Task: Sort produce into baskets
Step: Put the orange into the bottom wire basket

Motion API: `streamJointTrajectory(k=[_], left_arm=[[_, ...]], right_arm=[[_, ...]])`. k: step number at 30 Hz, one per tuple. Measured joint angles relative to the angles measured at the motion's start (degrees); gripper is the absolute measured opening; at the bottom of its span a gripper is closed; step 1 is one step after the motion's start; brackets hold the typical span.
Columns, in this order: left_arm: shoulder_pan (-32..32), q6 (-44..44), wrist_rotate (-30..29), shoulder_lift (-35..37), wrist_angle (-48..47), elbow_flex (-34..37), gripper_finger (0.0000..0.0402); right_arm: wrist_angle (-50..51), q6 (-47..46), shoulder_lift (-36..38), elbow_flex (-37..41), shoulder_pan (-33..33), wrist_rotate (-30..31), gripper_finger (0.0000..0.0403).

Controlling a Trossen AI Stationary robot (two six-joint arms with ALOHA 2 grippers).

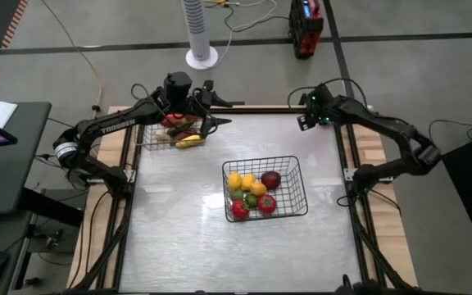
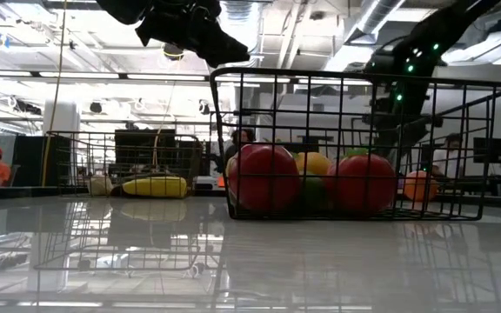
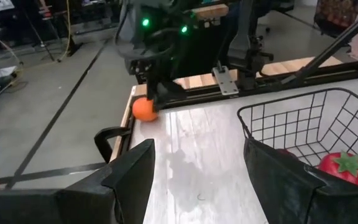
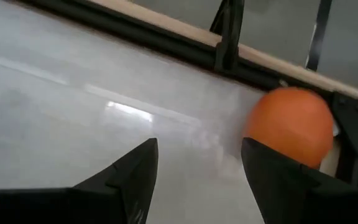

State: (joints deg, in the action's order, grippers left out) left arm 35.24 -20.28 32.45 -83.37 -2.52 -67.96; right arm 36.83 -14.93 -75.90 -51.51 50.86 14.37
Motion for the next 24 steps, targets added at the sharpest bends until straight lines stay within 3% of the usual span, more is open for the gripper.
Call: streamJointTrajectory(k=[6,14,24], left_arm=[[0.02,-0.08,-0.15,0.00,-0.48,0.00,0.0235],[0.02,-0.24,-0.28,0.00,-0.81,0.00,0.0235],[0.11,-2.03,-0.33,-0.02,-2.40,0.00,0.0235]], right_arm=[[-2.61,3.45,-6.37,-2.28,1.06,0.33,0.0260],[7.59,5.26,-13.89,-13.98,2.61,0.61,0.0265],[14.71,3.57,-20.13,-19.21,6.40,0.83,0.0345]])
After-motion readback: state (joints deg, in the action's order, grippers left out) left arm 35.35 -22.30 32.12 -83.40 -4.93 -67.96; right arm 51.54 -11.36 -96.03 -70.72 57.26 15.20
